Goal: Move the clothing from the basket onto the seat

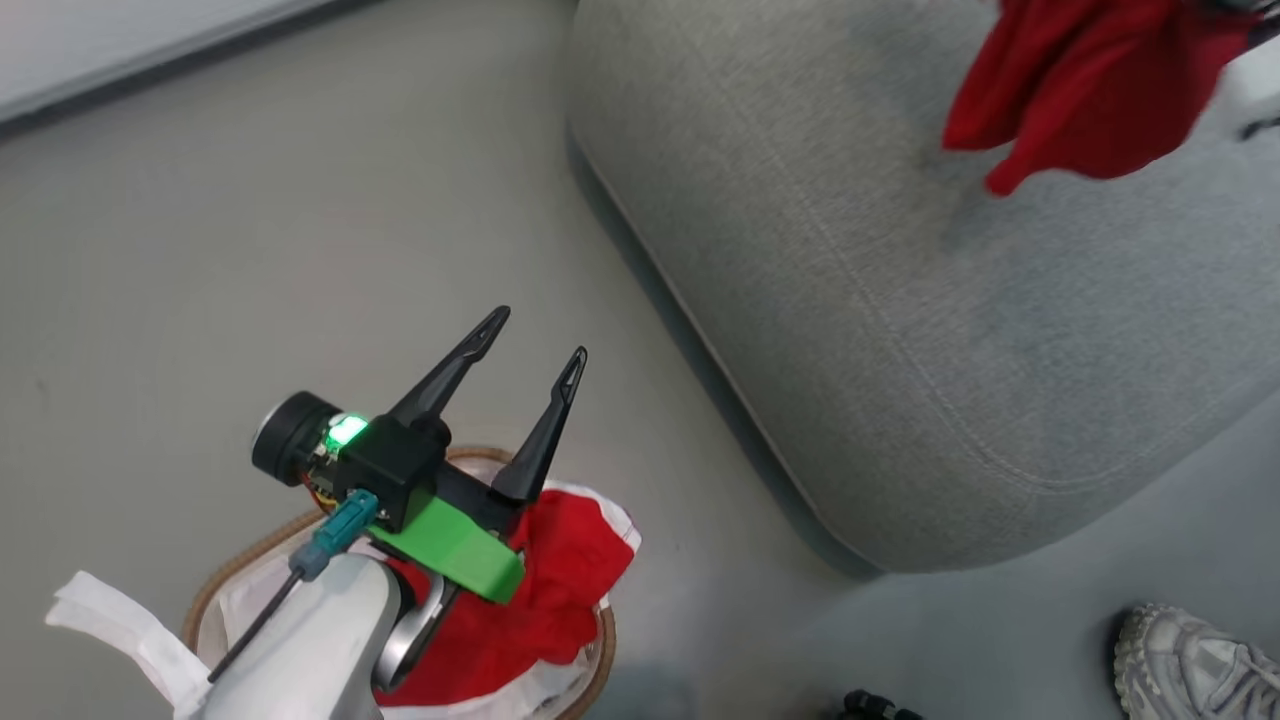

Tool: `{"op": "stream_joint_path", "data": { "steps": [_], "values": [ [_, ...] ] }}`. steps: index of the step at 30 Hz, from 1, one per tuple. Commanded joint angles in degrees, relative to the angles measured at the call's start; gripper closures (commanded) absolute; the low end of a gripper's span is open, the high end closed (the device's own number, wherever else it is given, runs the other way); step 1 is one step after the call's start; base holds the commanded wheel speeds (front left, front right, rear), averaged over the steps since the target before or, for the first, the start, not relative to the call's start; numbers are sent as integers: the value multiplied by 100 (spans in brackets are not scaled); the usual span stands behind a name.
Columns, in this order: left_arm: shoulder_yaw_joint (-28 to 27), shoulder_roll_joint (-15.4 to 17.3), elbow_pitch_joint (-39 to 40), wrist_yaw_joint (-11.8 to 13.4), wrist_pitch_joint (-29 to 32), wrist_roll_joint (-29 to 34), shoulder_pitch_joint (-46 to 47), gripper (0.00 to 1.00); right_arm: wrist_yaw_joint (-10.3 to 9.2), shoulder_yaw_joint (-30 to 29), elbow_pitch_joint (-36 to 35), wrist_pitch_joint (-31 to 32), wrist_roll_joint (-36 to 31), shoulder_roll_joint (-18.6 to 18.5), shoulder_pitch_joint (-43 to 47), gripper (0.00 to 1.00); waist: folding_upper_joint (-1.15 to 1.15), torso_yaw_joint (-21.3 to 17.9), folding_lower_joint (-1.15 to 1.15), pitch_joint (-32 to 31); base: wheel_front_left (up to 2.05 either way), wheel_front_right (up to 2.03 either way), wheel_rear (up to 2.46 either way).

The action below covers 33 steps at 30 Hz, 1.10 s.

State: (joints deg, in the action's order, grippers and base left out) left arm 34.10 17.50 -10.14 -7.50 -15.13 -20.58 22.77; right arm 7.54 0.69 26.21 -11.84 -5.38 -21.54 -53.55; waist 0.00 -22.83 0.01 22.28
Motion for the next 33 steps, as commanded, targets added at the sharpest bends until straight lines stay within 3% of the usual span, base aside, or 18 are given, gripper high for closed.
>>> {"op": "stream_joint_path", "data": {
  "steps": [1, 6, 12, 14, 15, 16, 17, 25, 29, 33],
  "values": [
    [29, 77, 59, 3, -1, -7, 188, 0, -10, -225, 45, 79, -83, -86, -106, 100, 0, 616, -1, 748, 0, 0, 0],
    [61, 193, 142, 2, -1, -112, 314, 0, -10, -986, 227, 315, -406, -327, -230, 100, 0, 1001, -1, 1144, 0, 0, 0],
    [54, 185, 113, 2, -1, -237, 337, 0, -10, -1789, 634, 274, -748, 8, 256, 100, 0, 1334, -1, 1190, 0, 0, 0],
    [21, 140, 93, 2, -1, -232, 342, 0, -10, -2020, 761, 185, -881, 152, 440, 85, 0, 1406, -1, 1121, 0, 0, 0],
    [8, 126, 84, 2, -1, -238, 338, 0, -10, -2103, 820, 139, -926, 226, 517, 67, 0, 1426, -1, 1088, 0, 0, 0],
    [-27, 108, 75, 2, -1, -250, 328, 0, -10, -2183, 880, 87, -1000, 299, 601, 23, 0, 1436, -1, 1048, 0, 0, 0],
    [-36, 99, 60, 2, -1, -256, 313, 0, -10, -2223, 940, 62, -1069, 367, 664, 0, 0, 1436, -1, 1012, 0, 0, 0],
    [-200, -25, -176, 2, -1, -251, 39, 0, -10, -2301, 1254, -288, -1284, 870, 1227, 0, 0, 1288, -1, 495, 0, 0, 0],
    [-280, -210, -285, 2, -1, -226, -153, 0, -10, -1983, 1425, -335, -1238, 831, 1608, 0, 0, 1243, -1, 88, 0, 0, 0],
    [-512, -382, -465, 3, -1, -176, -382, 0, -10, -1596, 1098, -339, -876, 939, 2110, 0, 0, 1266, -1, -364, 0, 0, 0]
  ]
}}
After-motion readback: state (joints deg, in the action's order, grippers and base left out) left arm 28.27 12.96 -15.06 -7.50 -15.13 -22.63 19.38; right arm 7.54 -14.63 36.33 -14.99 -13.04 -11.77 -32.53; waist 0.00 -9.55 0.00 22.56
